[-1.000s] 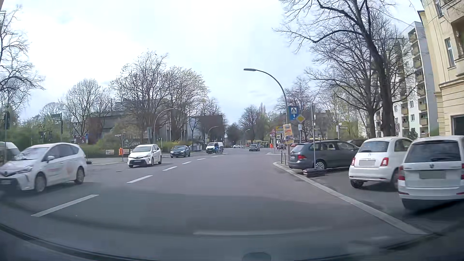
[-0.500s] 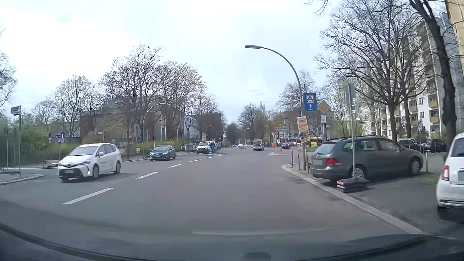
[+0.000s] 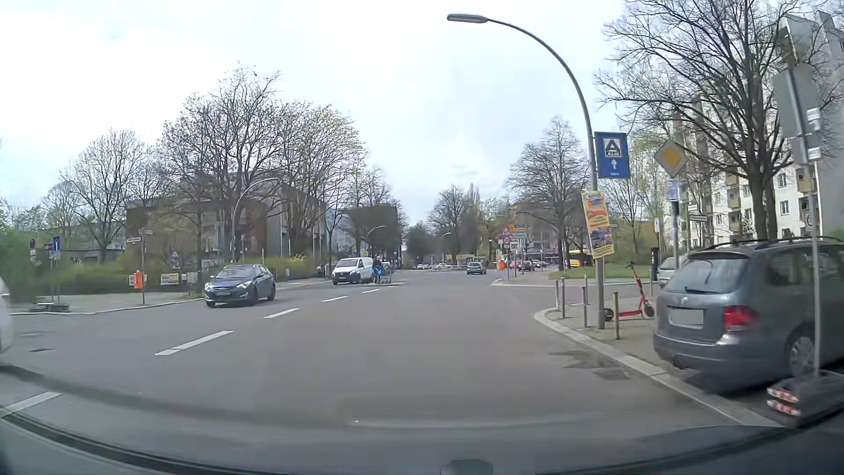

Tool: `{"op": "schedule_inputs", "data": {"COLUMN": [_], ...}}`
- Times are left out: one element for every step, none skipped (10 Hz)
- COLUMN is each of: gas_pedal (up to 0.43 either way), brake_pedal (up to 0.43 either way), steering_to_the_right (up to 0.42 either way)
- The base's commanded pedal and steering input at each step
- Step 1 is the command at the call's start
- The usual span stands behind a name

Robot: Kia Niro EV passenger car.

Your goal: Follow the waypoints while adhering to traffic rules and regulations

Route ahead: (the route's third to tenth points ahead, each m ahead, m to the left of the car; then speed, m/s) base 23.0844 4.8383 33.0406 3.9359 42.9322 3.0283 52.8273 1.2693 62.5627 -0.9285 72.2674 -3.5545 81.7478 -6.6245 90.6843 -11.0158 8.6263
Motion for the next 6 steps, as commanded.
{"op": "schedule_inputs", "data": {"gas_pedal": [0.0, 0.0, 0.0, 0.0, 0.0, 0.0], "brake_pedal": [0.0, 0.0, 0.0, 0.0, 0.0, 0.0], "steering_to_the_right": [0.011, 0.011, 0.012, 0.012, 0.012, 0.012]}}
